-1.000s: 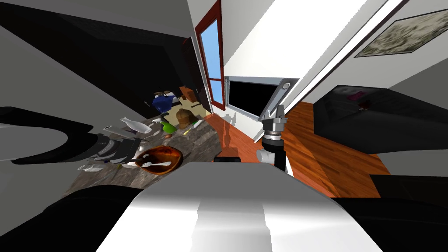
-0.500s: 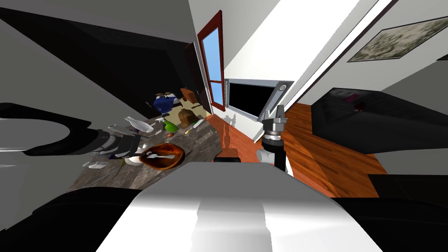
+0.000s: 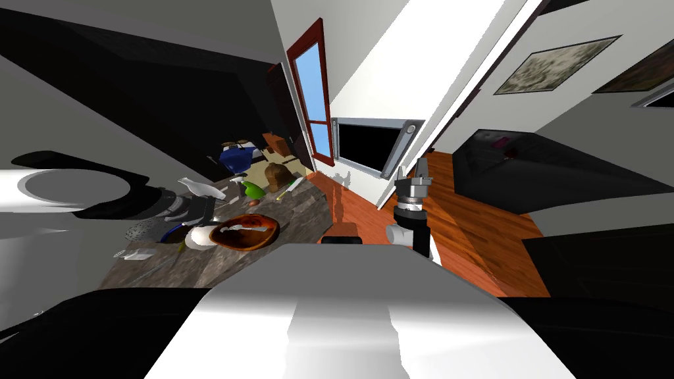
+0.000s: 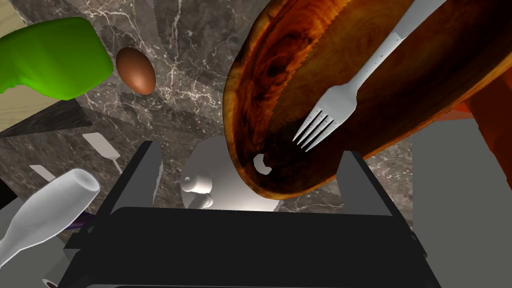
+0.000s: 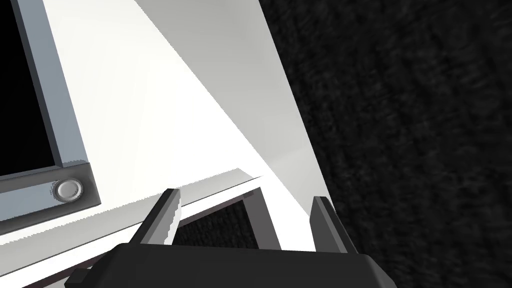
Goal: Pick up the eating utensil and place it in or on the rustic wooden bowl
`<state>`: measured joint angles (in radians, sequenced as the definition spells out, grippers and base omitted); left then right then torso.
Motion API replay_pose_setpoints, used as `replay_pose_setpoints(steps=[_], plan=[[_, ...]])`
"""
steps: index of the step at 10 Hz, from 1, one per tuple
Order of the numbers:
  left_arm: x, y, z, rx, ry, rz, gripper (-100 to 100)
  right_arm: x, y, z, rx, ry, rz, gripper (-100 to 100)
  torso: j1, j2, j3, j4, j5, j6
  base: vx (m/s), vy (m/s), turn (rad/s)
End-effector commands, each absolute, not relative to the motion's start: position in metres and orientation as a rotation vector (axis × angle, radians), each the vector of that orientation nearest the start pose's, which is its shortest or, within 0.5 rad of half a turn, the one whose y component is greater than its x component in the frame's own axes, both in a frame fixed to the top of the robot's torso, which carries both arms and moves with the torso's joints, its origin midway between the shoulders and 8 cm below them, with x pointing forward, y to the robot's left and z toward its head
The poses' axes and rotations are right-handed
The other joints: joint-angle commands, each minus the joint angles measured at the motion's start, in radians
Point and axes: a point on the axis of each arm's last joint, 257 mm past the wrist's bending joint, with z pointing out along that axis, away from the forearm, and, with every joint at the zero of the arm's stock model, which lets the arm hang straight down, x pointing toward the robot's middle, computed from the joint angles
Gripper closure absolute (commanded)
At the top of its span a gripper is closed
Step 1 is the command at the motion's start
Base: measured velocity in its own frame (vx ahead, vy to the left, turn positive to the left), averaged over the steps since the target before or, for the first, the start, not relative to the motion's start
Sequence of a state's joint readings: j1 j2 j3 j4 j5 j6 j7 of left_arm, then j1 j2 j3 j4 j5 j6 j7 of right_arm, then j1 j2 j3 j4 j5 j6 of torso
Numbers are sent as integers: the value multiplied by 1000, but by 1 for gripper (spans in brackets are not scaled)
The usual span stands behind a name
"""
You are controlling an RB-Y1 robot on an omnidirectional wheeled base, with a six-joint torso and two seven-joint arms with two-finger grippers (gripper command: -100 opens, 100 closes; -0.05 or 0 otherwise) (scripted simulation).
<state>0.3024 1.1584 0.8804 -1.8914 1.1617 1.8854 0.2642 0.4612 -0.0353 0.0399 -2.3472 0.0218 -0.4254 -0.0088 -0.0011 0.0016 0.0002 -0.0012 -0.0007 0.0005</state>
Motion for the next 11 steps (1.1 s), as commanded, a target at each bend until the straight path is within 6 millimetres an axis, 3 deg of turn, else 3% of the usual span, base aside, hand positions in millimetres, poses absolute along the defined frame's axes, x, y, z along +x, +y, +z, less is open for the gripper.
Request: replay_pose_setpoints(steps=[1,2,3,5,8,9,11], plan=[[258,583,-97,-2400,1473,-272,-100,347,-255,52,605,633,1357,0,0,0,0,0,0,0,15,-14,-2],[256,586,-98,-2416,1462,-273,-100,347,-255,52,605,633,1357,0,0,-2,-1,-1,0,0,12,-6,-6],[272,597,-94,-2365,1464,-249,-100,347,-255,52,605,633,1357,0,0,-2,-2,-1,0,0,-153,3,-343],[278,606,-102,-2394,1433,-217,-100,347,-254,52,605,633,1357,0,2,10,5,2,0,1,-184,30,-194],[296,609,-94,-2434,1385,-317,-100,347,-255,52,605,633,1357,0,1,0,0,0,0,0,-13,3,13],[292,613,-98,-2464,1366,-318,-100,347,-255,52,605,633,1357,0,1,-2,-1,0,0,0,16,-3,-4],[306,630,-94,-2415,1354,-250,-100,347,-254,52,605,633,1357,0,-1,7,3,1,0,2,-223,-11,-309]])
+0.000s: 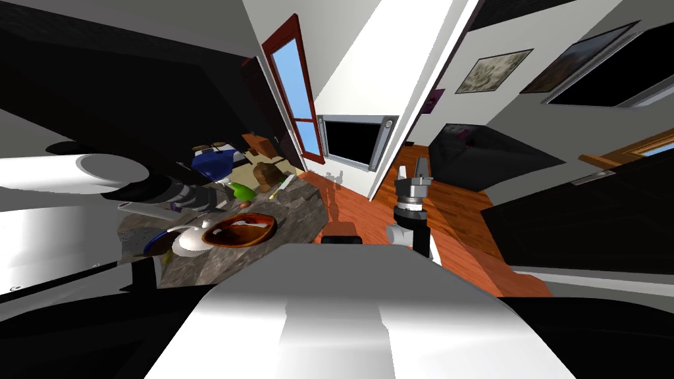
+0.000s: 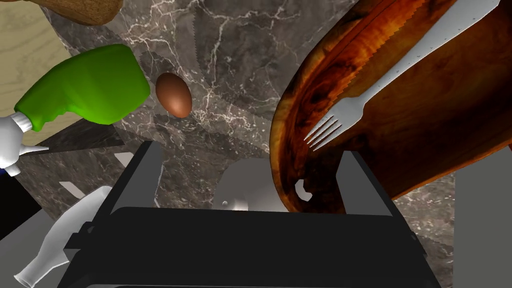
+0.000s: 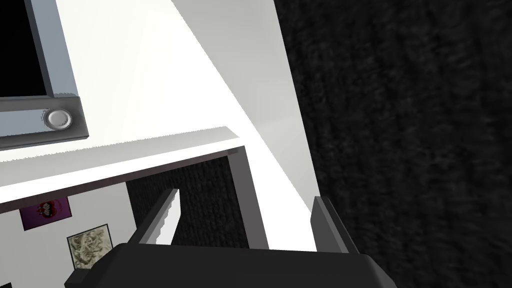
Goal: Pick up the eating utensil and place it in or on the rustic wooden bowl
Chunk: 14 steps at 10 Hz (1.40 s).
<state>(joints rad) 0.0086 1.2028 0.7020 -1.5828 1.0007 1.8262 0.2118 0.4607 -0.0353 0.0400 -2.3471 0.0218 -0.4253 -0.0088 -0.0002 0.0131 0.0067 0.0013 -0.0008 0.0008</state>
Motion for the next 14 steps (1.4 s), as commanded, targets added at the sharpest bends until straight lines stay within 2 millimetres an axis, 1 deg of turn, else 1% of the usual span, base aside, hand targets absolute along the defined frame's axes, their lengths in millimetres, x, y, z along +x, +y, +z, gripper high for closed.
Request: replay_pose_setpoints(steps=[1,2,4,6,7,8,9,12,13,14], plan=[[309,633,-99,-2429,1343,-230,-100,347,-254,52,605,633,1357,0,0,0,0,0,0,0,-122,30,-97],[314,632,-99,-2442,1340,-247,-100,347,-255,52,605,633,1357,0,2,-4,-2,0,1,-1,-23,16,9],[324,633,-92,-2468,1306,-313,-100,347,-255,52,605,633,1356,0,1,-13,-7,-3,1,-1,19,-1,8],[322,637,-97,-2509,1278,-325,-100,347,-255,52,605,633,1356,0,1,-14,-8,-3,1,-1,12,-1,-2],[331,652,-88,-2453,1274,-273,-100,347,-255,52,605,633,1356,0,1,-14,-8,-3,1,-1,-187,48,-403],[333,655,-91,-2464,1261,-245,-100,347,-254,52,605,633,1357,0,3,-5,-4,-2,1,1,-266,20,-336],[334,658,-94,-2476,1250,-220,-100,347,-254,52,605,633,1357,0,2,0,0,0,1,-1,-131,-33,-3],[347,657,-88,-2526,1209,-302,-100,347,-255,52,605,633,1356,0,0,-13,-7,-3,0,-1,10,-20,17],[343,659,-93,-2549,1196,-299,-100,347,-255,52,605,633,1356,0,1,-15,-8,-3,0,-1,14,4,-5],[348,675,-81,-2488,1190,-237,-100,347,-255,52,605,633,1356,0,2,-14,-8,-3,1,-1,-177,-20,-355]])
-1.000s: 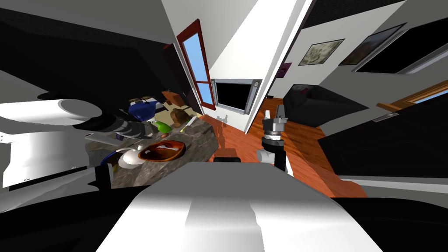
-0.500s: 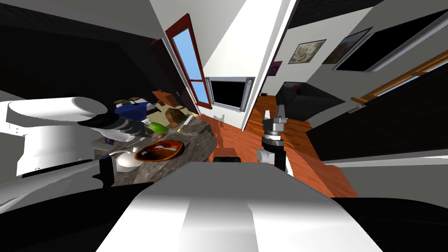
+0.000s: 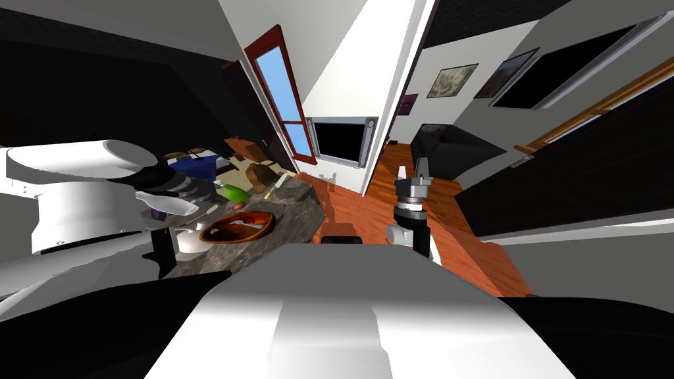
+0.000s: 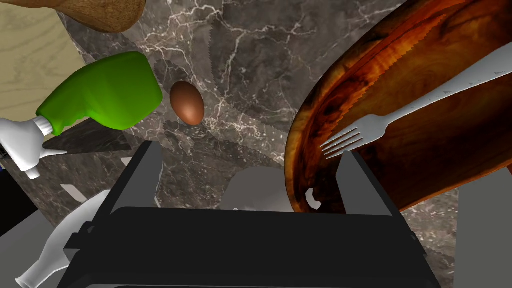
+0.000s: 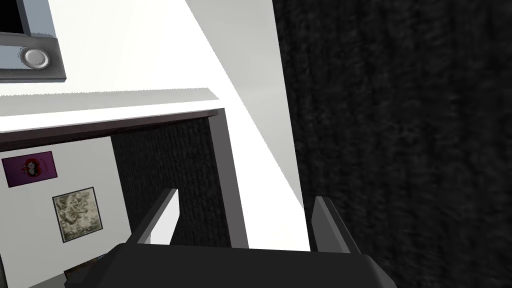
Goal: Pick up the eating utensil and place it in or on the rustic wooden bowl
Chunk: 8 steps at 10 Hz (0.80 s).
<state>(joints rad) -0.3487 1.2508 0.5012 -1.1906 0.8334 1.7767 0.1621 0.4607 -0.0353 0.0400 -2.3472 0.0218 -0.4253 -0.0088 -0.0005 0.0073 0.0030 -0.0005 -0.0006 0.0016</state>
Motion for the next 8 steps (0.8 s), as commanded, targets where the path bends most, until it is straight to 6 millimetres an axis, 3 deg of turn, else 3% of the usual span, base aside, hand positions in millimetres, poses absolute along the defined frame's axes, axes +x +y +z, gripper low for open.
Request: replay_pose_setpoints(steps=[1,6,7,8], plan=[[346,679,-83,-2497,1174,-210,-100,347,-254,52,605,633,1357,0,0,0,0,0,0,0,-177,-30,-223],[355,678,-86,-2587,1115,-248,-100,347,-255,52,605,633,1356,0,1,-8,-4,-1,0,-2,-7,-17,14],[354,697,-74,-2527,1105,-175,-100,347,-255,52,605,633,1356,0,2,-8,-4,-1,1,-2,-42,-80,-6],[352,700,-74,-2529,1094,-135,-100,347,-255,52,605,633,1357,0,-3,-6,-3,-1,0,-2,-69,-99,54]])
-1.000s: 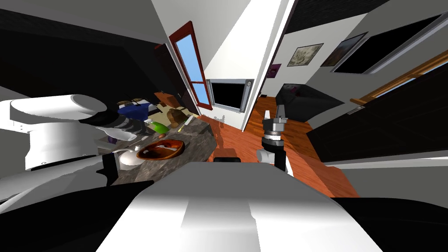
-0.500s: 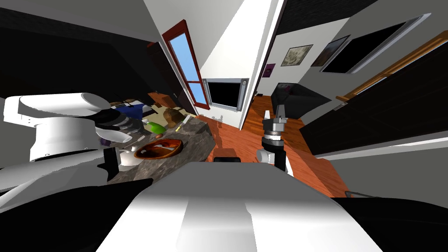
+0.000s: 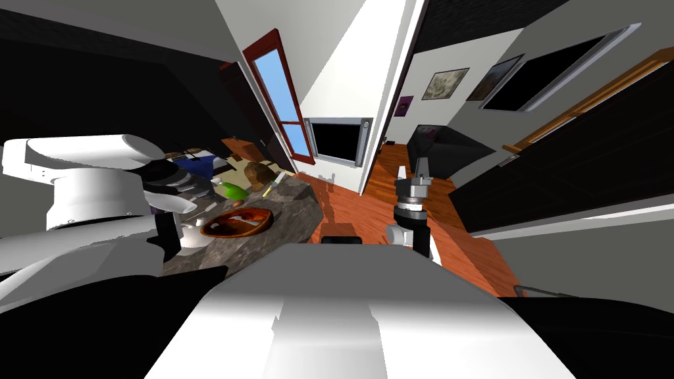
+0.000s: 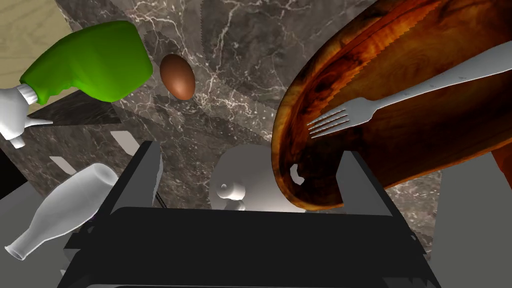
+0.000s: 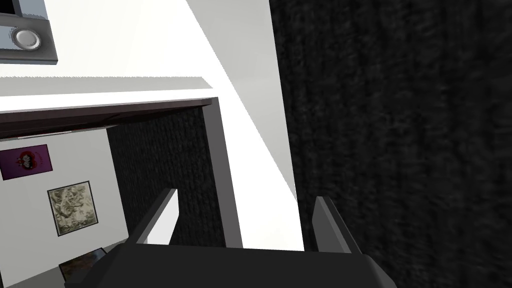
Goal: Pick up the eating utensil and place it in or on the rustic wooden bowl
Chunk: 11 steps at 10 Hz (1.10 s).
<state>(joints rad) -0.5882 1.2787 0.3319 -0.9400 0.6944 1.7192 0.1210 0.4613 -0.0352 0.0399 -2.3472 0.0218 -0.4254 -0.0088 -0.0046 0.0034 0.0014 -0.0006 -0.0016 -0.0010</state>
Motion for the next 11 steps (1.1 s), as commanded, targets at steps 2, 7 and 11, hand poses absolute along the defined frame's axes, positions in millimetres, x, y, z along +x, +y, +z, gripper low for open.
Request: replay_pose_setpoints(steps=[2,7,11], plan=[[353,700,-75,-2560,1072,-120,-100,347,-255,52,605,633,1356,0,3,-1,0,0,0,0,-40,-17,69],[356,696,-77,-2623,1035,-178,-100,347,-255,52,605,633,1356,0,7,-3,-2,-1,2,0,-13,8,37],[343,697,-48,-2625,1026,-179,-100,347,-255,52,605,633,1356,0,6,-5,-3,-1,1,0,19,0,-24]])
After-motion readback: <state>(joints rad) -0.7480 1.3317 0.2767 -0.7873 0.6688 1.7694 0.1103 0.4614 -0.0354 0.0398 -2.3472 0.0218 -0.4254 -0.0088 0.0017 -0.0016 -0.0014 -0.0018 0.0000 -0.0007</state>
